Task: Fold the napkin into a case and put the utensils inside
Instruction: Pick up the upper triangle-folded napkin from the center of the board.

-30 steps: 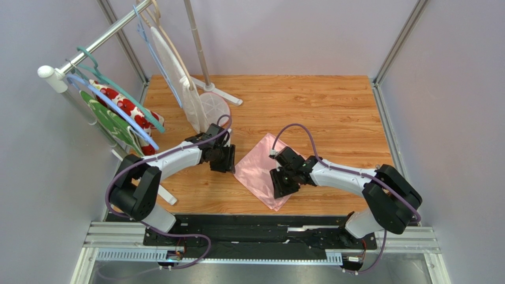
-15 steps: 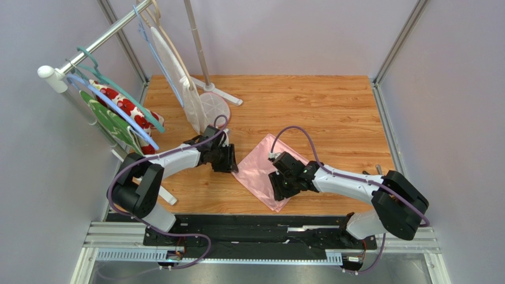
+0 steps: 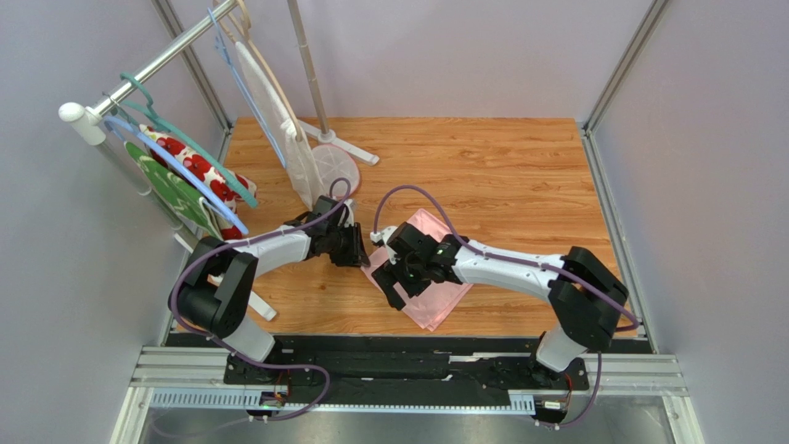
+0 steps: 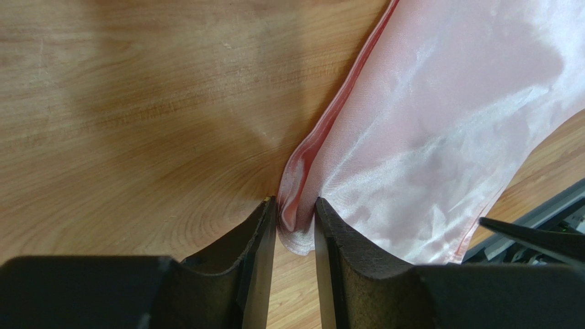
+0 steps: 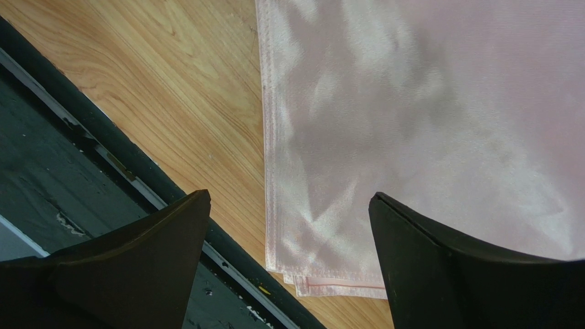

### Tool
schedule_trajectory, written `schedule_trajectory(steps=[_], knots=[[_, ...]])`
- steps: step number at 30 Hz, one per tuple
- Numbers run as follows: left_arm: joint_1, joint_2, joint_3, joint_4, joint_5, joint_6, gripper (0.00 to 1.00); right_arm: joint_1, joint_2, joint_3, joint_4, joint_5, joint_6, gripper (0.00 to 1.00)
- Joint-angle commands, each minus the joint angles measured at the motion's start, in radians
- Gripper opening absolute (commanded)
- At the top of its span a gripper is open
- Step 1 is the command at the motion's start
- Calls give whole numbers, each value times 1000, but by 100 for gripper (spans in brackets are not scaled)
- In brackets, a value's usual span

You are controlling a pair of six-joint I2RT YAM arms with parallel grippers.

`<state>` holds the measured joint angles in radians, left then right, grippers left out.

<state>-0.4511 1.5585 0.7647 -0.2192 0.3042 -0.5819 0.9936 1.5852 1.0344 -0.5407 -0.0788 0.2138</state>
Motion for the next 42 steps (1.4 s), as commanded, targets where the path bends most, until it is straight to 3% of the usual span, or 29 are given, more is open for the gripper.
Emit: schedule_trajectory(steps=[1,10,17,23,32,40,41,42], knots=[[14,15,4,69,35,-16,31,51,73,73,28,-1,-83,90],[26,25,10,86,39,-15,24,91,179,116,-7,148,-83,85],[38,28,7,96,44,-13,19,85,197,104,-4,131,-96,81],[42,29,8,95,47,-15,17,76,228,58,48,54,-80,71],[45,31,13,104,56,-24,12,83,315,81,-2,166,-31,49],[64,-1,2,115,50,-58,1,115,322,101,-5,192,-21,22],[68,-14,1,118,50,-65,0,120,315,102,2,168,-21,11],[71,-21,1,121,49,-71,0,120,308,102,11,145,-16,6]])
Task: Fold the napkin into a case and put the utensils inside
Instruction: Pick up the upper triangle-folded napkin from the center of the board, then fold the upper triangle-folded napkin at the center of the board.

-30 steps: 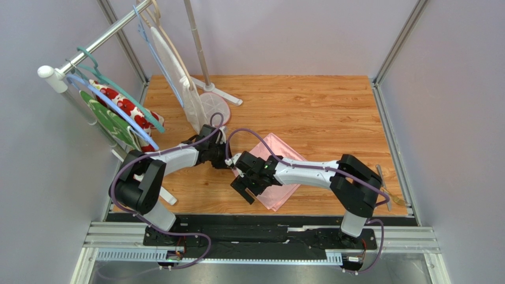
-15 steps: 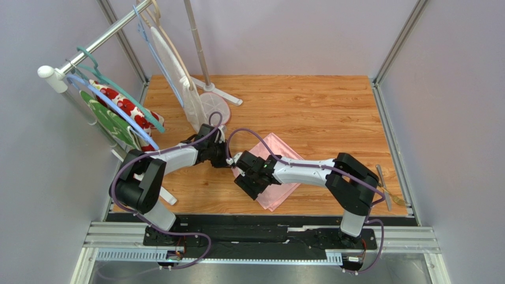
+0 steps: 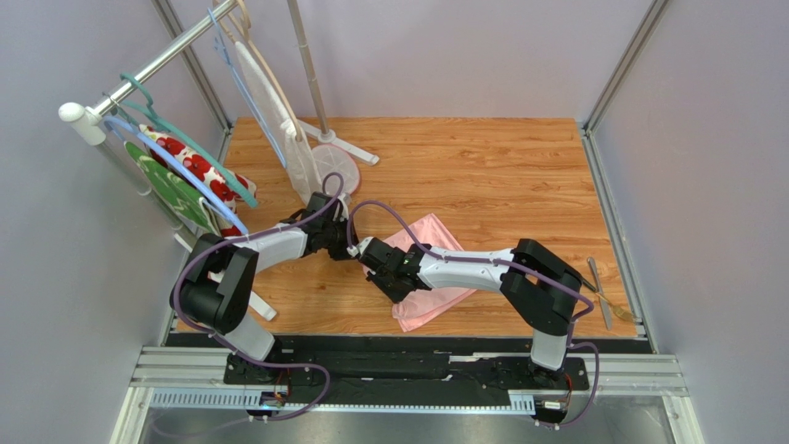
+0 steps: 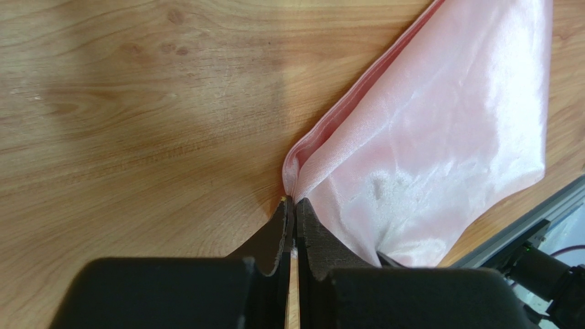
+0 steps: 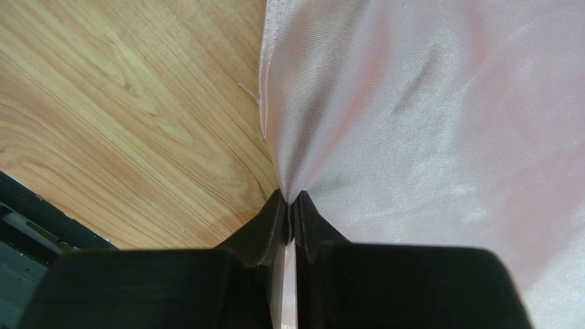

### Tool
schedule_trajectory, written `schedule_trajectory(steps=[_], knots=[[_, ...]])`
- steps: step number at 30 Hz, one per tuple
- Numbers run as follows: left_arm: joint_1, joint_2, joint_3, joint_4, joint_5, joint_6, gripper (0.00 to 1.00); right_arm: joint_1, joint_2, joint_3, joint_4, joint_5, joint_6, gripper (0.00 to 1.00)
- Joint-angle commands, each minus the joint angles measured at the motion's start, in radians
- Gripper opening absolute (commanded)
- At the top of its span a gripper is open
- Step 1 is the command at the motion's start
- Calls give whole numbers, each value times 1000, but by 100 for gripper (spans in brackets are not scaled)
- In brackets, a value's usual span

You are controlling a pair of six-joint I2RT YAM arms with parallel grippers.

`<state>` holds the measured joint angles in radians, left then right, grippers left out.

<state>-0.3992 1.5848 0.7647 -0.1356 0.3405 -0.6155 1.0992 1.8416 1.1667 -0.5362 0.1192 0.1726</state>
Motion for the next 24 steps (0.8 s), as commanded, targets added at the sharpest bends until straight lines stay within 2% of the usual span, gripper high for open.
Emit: schedule_trajectory(steps=[1,7,8,14,21,24], knots=[[25,-55,-1,37,8,-52,0,14,32,-29,30,-70,34,1],[36,-135,36,-5,9,-98,0,5,-91,-35,159,-272,99,0],[36,-153,44,-16,8,-113,0,-2,-106,-47,188,-346,117,0],[19,-108,162,-115,-7,-256,0,-88,-203,-208,510,-640,274,0],[-125,33,390,-258,-224,-317,0,-272,-228,-418,907,-854,439,0],[-189,89,490,-300,-300,-300,0,-331,-258,-510,959,-883,459,0]])
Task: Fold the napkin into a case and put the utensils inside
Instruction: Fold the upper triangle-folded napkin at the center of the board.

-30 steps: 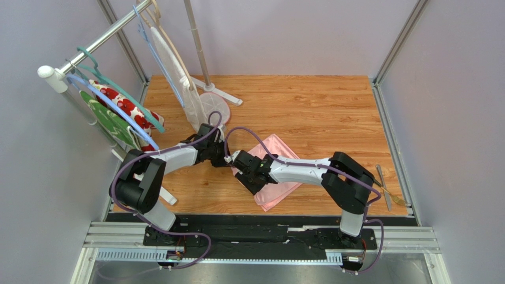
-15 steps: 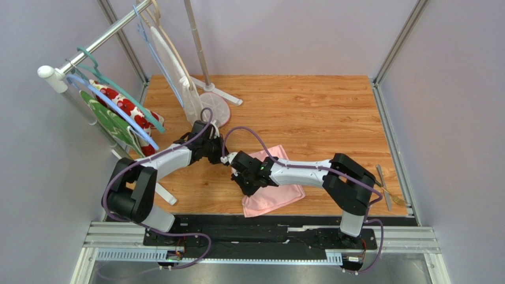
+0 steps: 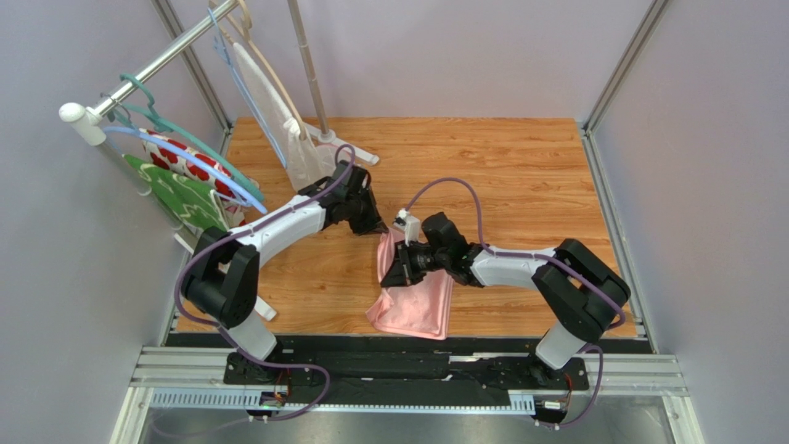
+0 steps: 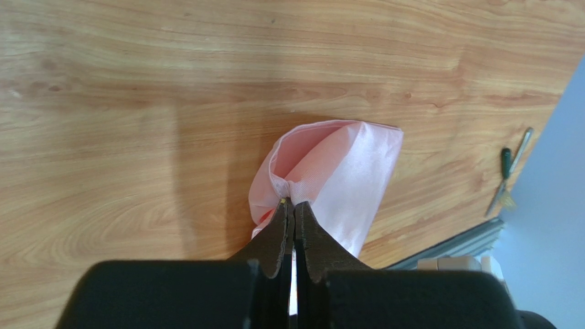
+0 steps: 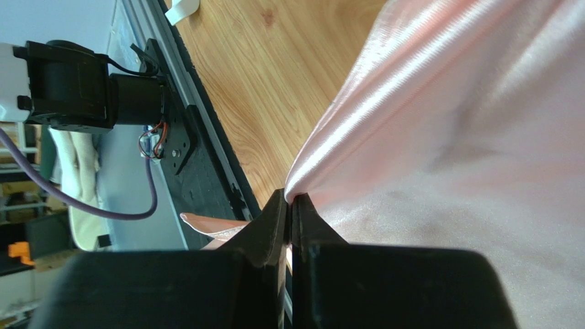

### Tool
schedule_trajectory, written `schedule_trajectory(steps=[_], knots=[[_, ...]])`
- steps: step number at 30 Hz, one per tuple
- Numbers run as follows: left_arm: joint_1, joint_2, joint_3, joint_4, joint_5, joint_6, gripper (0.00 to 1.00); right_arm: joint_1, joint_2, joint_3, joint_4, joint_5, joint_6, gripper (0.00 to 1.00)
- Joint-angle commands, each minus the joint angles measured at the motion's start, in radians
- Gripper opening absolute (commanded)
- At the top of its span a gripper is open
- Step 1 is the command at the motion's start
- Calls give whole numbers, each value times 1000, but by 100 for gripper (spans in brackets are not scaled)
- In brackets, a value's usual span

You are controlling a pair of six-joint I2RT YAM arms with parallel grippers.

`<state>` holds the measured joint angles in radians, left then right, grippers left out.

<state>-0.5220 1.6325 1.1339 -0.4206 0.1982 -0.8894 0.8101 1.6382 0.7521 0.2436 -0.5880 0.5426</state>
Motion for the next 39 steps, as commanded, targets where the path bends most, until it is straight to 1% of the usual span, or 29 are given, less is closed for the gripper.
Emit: schedule_trajectory(steps=[1,2,4,6,8,11,12,17,18,19,22,26,27,31,32,35,36,39], knots=[[-79,74,169,-27,-177,-22,0,-55,-67,-114,192,-193,88,0],[-94,95,199,-73,-195,-16,0,-84,-75,-141,215,-200,109,0],[-131,150,281,-108,-247,-2,0,-109,-87,-224,330,-231,146,0],[-147,187,347,-161,-293,3,0,-127,-89,-269,355,-227,157,0],[-167,230,375,-185,-316,-6,0,-144,-77,-295,393,-234,169,0],[-196,265,414,-196,-347,-11,0,-181,-57,-361,517,-263,224,0],[-202,270,431,-204,-389,-13,0,-189,-55,-372,537,-265,238,0],[-239,259,432,-188,-448,-29,0,-203,-84,-436,539,-265,246,0],[-243,253,426,-188,-488,-34,0,-203,-98,-441,507,-260,237,0],[-246,233,419,-188,-508,-42,0,-203,-103,-436,470,-253,197,0],[-243,192,377,-188,-568,-43,0,-203,-95,-404,427,-271,183,0],[-231,164,379,-268,-618,-7,0,-157,-34,-306,372,-266,151,0],[-225,155,368,-280,-643,-2,0,-146,-17,-259,365,-266,155,0],[-156,103,314,-308,-629,56,0,-86,72,-136,358,-254,168,0],[-145,99,310,-314,-620,94,0,-60,99,-110,359,-253,174,0],[-136,105,336,-380,-664,153,0,-29,141,-44,362,-245,194,0],[-136,109,352,-388,-666,162,0,-26,147,-34,390,-246,206,0],[-135,153,403,-426,-657,155,0,-22,167,-16,437,-262,232,0]])
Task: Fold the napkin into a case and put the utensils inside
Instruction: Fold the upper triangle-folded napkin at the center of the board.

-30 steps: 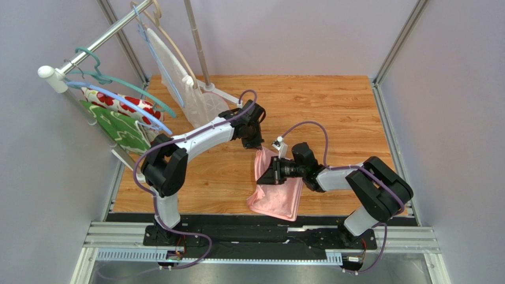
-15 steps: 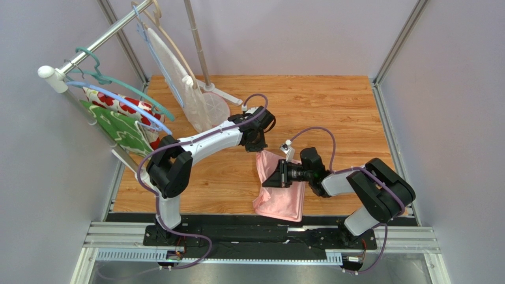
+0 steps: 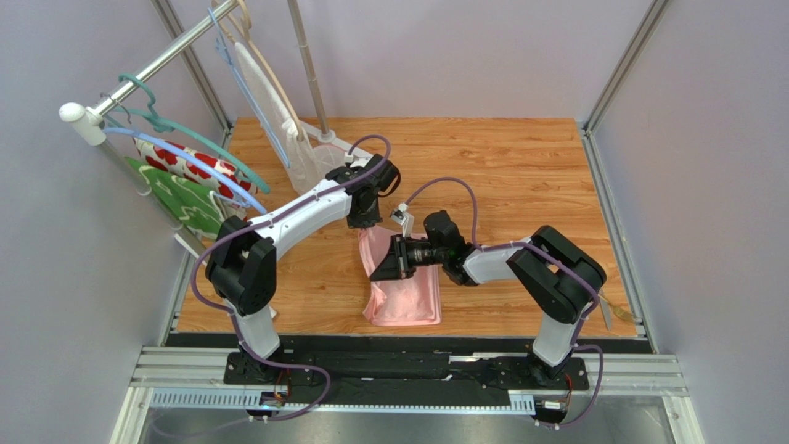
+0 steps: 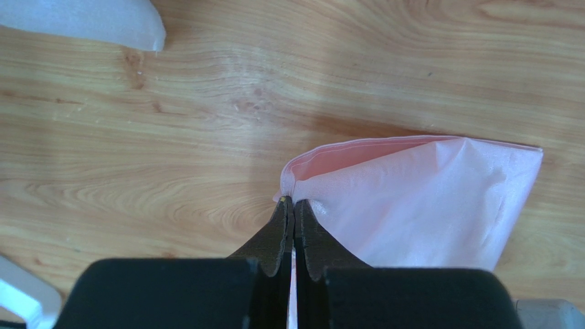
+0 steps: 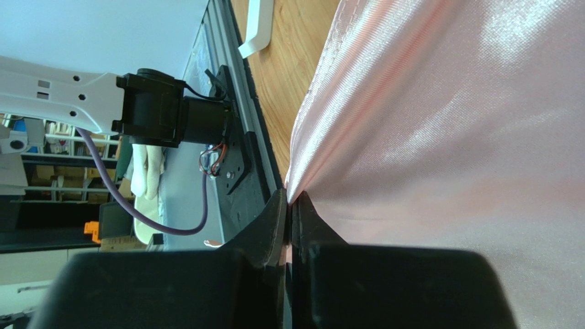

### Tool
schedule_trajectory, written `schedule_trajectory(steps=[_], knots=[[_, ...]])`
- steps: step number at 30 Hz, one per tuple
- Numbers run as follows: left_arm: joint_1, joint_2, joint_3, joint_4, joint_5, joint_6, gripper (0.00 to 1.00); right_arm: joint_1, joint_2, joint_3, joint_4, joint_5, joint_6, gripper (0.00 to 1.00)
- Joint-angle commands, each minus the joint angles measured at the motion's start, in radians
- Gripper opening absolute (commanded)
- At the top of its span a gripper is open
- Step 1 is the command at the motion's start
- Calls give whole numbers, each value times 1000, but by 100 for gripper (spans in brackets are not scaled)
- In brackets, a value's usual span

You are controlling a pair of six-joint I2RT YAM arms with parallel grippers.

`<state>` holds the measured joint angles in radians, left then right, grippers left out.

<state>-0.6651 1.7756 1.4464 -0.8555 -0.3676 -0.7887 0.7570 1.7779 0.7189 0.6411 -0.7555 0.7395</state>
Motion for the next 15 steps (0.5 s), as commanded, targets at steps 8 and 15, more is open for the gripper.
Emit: schedule_trajectory(steps=[8,15], knots=[[-39,237,321,-116,-116,-20,0,-4,3,-96,80,-77,29,0],[-76,260,350,-113,-137,-64,0,-30,-21,-170,25,-35,25,2]])
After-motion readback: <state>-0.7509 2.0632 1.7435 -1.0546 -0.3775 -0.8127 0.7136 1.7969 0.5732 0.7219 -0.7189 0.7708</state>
